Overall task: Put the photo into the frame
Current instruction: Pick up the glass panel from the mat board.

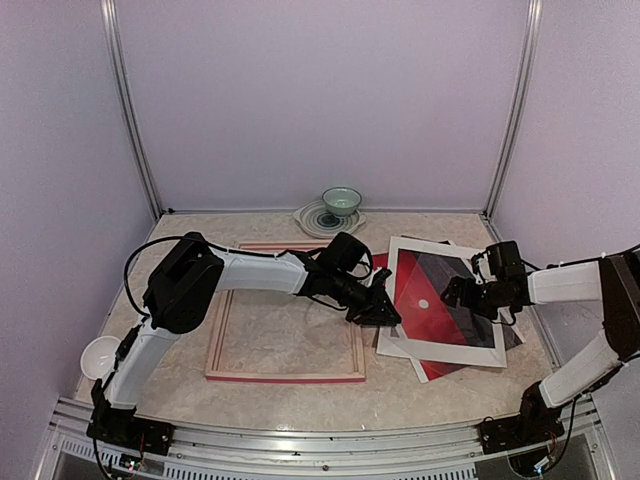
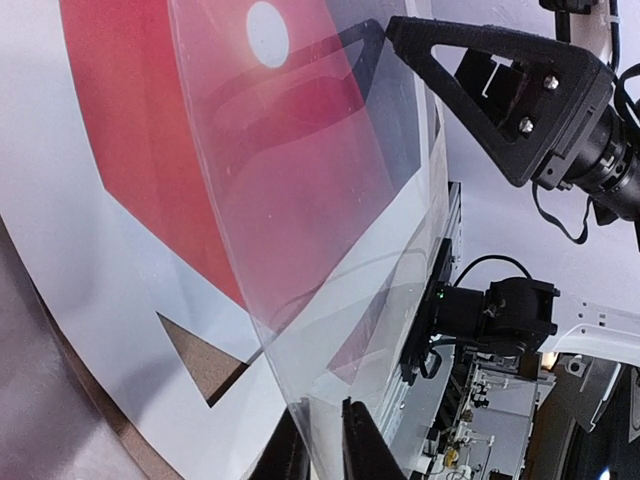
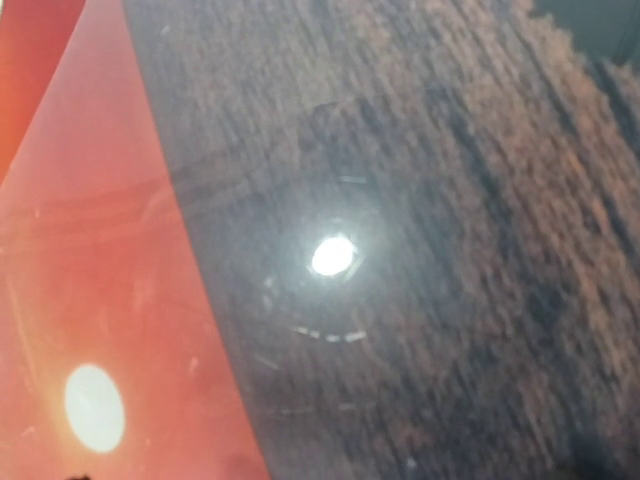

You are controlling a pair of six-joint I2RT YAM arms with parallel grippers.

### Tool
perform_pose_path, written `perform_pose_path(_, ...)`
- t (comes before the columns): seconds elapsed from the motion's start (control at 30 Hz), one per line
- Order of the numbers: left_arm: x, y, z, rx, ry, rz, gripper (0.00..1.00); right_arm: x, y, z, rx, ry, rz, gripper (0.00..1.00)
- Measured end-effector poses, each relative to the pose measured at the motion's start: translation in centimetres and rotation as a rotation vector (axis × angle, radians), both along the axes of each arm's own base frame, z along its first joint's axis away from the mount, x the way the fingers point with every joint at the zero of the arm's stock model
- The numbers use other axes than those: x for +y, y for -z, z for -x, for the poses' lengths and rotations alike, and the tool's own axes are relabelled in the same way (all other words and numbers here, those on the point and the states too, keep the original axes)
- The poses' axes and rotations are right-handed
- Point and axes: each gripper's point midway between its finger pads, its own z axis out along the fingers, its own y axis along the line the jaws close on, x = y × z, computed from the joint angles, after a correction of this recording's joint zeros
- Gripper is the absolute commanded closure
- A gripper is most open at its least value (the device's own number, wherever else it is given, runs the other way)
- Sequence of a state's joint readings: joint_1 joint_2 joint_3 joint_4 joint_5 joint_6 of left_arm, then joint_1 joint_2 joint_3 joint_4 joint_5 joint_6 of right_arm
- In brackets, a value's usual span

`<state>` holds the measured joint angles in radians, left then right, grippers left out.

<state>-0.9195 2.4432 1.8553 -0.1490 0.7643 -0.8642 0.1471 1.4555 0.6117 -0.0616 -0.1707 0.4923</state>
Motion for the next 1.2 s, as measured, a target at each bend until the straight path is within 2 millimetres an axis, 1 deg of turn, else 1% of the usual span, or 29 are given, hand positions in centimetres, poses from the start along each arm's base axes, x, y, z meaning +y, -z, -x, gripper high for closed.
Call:
perform_pose_path(0.07,0.0,0.1,0.1,0.002,0.002,0.0,0.95,0.1,-0.1,0.3,0.003,-0.003,-0.005,0.01)
perform_pose_path(0.17,0.2,0.5,0.3,0.012,0.003,-0.008,0.97,0.1,-0.2,0.7,0.012,-0.006,-0.011,0.01)
perform_pose_path(0.37,0.6,1.4,0.4,0.021,0.0,-0.015,0.97,0.2,-0.7,1.9,0.035,-0.011,-0.025,0.01)
perform_pose_path(0.43,0.8,1.8,0.5,0.024,-0.005,-0.013,0.96,0.3,-1.2,2.2,0.03,-0.012,-0.03,0.01)
perform_pose_path(0.53,1.2,2.8,0.7,0.035,-0.014,-0.016,0.96,0.3,-2.5,2.4,0.008,-0.014,-0.036,0.01)
perform_pose_path(0.63,1.7,3.2,0.8,0.038,-0.022,-0.017,0.96,0.3,-4.7,2.2,-0.039,-0.015,-0.044,0.01)
perform_pose_path(0.73,2.0,2.2,0.7,0.022,-0.032,-0.001,0.96,0.5,-7.8,1.6,-0.113,-0.018,-0.056,0.01)
perform_pose_path(0.8,2.1,0.8,0.6,0.0,-0.04,0.021,0.96,0.5,-9.6,1.3,-0.157,-0.019,-0.064,0.01)
perform_pose_path(0.87,2.0,-1.0,0.4,-0.027,-0.048,0.05,0.96,0.6,-10.8,1.1,-0.187,-0.019,-0.068,0.01)
perform_pose_path(0.97,2.0,-3.5,0.2,-0.066,-0.06,0.094,0.96,0.6,-11.2,1.0,-0.196,-0.019,-0.07,0.01)
perform_pose_path(1.07,2.3,-4.9,0.2,-0.09,-0.068,0.119,0.97,0.5,-10.8,1.2,-0.179,-0.016,-0.07,0.01)
perform_pose_path(1.13,2.7,-5.0,0.3,-0.097,-0.079,0.115,0.97,0.5,-10.7,1.3,-0.172,-0.014,-0.071,0.01)
perform_pose_path(1.2,3.3,-4.6,0.5,-0.098,-0.093,0.099,0.97,0.5,-10.6,1.3,-0.168,-0.013,-0.071,0.01)
